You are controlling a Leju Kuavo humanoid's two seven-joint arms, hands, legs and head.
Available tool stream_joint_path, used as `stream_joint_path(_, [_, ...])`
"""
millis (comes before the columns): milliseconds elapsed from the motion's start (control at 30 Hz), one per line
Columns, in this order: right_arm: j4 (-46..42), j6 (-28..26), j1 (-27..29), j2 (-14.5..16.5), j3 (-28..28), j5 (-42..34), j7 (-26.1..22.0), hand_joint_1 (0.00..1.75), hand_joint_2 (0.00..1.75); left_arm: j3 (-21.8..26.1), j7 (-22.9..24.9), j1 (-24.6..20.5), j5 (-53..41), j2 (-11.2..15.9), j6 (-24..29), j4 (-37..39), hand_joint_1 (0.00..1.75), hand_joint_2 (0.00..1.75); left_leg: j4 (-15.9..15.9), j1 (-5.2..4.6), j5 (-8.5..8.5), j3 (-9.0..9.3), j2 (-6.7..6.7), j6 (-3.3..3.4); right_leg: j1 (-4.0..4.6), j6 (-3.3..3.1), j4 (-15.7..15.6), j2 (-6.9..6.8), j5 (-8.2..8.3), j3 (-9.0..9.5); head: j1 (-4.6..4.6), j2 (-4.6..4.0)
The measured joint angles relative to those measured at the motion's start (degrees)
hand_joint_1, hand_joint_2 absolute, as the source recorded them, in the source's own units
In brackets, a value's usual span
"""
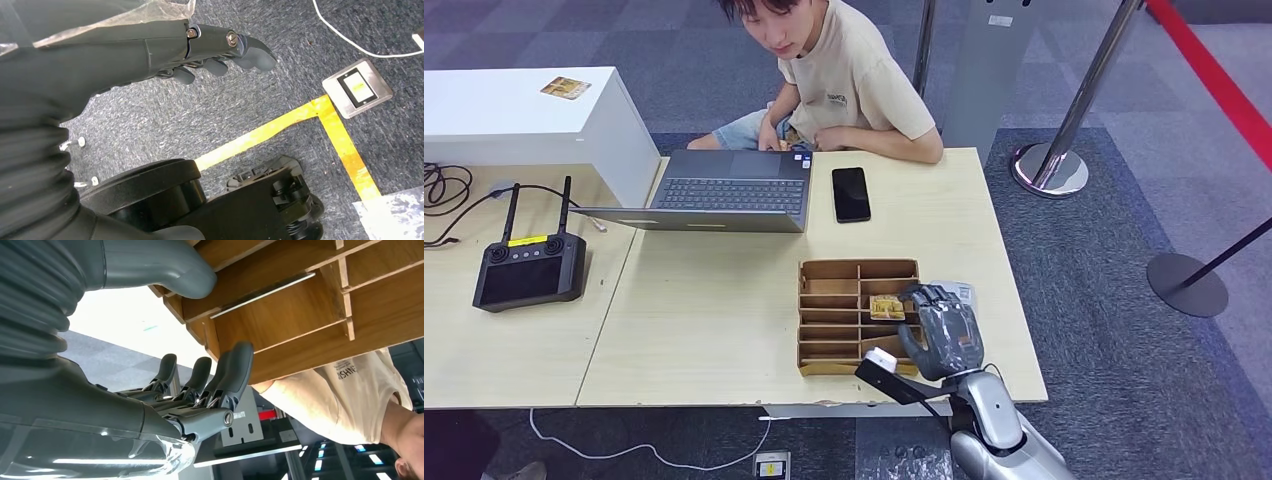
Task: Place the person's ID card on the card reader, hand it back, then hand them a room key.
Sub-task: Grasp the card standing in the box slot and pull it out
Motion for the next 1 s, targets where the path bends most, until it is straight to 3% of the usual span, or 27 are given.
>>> stream_joint_path(467, [0.14, 0.66, -0.06, -0.32, -0.01, -0.02, 0.0, 0.81, 1.75, 0.0, -0.02, 0.0, 0.31, 0.0, -0.08, 0.0, 0.0, 1.75, 0.0, 0.0, 0.0, 0.0, 0.0, 0.0, 0.0, 0.0, 0.0, 0.0, 0.0, 0.0, 0.01, 0.0])
stream_joint_path(500, [0.19, 0.72, -0.09, -0.32, 0.0, -0.01, 0.0, 0.87, 1.75, 0.0, -0.03, 0.0, 0.32, 0.0, -0.08, 0.0, 0.0, 1.75, 0.0, 0.0, 0.0, 0.0, 0.0, 0.0, 0.0, 0.0, 0.0, 0.0, 0.0, 0.0, 0.0, 0.0])
stream_joint_path(633, [0.35, 1.02, -0.34, -0.33, 0.0, 0.05, 0.01, 1.72, 1.75, 0.0, -0.09, 0.0, 0.36, 0.0, -0.1, 0.0, 0.0, 1.75, 0.0, 0.0, 0.0, 0.0, 0.0, 0.0, 0.0, 0.0, 0.0, 0.0, 0.0, 0.0, 0.0, 0.0])
stream_joint_path(1000, [0.75, 1.56, -0.66, -0.31, 0.0, 0.09, 0.05, 1.75, 1.75, 0.0, -0.33, 0.0, 0.38, 0.0, -0.1, 0.0, 0.0, 1.75, 0.0, 0.0, 0.0, 0.0, 0.0, 0.0, 0.0, 0.0, 0.0, 0.0, 0.0, 0.0, 0.0, 0.0])
